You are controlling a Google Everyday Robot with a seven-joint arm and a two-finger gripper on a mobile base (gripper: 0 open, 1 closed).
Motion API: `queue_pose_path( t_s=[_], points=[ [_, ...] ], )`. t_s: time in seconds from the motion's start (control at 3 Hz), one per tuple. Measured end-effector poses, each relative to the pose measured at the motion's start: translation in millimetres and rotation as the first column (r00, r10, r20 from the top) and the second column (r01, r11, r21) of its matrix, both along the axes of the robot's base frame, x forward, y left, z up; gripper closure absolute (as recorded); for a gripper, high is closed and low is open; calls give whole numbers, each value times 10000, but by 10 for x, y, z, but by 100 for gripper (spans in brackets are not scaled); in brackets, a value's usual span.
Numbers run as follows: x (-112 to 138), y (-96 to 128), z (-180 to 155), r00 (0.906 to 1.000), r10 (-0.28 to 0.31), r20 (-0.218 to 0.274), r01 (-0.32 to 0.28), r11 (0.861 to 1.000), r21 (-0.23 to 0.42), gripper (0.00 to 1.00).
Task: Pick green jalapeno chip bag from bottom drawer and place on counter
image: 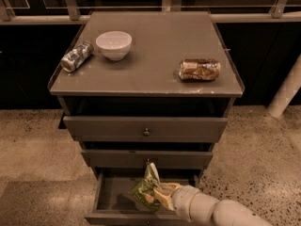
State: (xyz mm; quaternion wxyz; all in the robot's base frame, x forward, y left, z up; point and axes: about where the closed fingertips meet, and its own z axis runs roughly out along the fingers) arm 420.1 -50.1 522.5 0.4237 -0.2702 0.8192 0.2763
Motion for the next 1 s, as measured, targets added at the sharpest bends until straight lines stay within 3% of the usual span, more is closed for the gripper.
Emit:
queue_pose_path(
  t_s=[0.33, 0.67, 1.0],
  points=[
    [-111, 266, 746, 9875, 874, 1313, -852, 9961, -221, 100],
    [-111, 263, 741, 9876, 872, 1303, -850, 9961, -226, 100],
    [-87, 186, 993, 9829, 802, 1656, -759, 9966, -316, 100]
  ],
)
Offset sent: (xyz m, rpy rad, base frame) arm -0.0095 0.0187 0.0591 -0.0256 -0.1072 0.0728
